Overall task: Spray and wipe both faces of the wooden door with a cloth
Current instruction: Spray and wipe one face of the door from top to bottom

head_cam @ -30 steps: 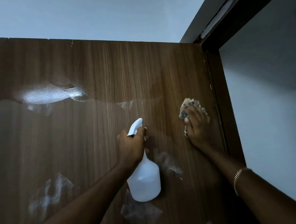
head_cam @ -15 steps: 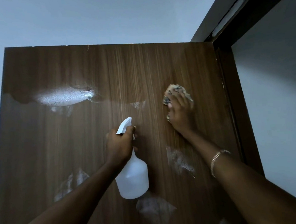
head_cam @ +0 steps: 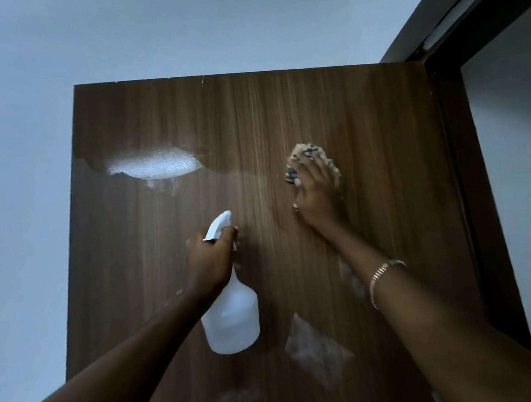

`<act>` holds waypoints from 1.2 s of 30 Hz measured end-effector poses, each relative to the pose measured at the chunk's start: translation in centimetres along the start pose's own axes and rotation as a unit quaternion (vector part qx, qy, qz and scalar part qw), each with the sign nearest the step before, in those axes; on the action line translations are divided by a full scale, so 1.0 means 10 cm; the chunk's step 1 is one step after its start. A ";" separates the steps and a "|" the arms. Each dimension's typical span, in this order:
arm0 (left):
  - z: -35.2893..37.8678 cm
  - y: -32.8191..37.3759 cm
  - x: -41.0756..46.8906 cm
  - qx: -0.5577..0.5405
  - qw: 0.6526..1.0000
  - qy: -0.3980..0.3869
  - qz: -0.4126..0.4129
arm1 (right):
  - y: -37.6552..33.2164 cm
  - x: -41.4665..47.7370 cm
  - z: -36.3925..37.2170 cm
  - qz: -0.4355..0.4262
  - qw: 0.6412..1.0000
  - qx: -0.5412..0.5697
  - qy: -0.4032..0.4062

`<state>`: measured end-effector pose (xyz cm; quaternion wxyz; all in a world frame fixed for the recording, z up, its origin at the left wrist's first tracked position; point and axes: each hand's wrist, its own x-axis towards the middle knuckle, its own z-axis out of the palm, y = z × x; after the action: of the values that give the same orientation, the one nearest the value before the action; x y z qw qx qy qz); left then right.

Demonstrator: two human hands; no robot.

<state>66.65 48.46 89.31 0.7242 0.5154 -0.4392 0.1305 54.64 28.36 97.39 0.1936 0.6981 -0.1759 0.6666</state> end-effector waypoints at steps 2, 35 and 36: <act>-0.11 -0.02 0.02 0.008 1.000 0.012 0.005 | -0.35 0.05 0.14 -0.072 0.996 -0.006 -0.045; -1.46 -0.37 0.23 0.069 0.997 0.020 0.041 | -1.20 -0.45 0.45 -0.131 0.988 -0.017 -0.080; -1.51 -0.39 0.24 0.065 0.997 0.022 0.037 | -1.22 -0.25 0.47 -0.060 0.997 -0.024 -0.044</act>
<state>78.11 59.12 87.45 0.6934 0.5416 -0.4327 0.1964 64.71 36.53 94.30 0.2421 0.7313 -0.1578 0.6178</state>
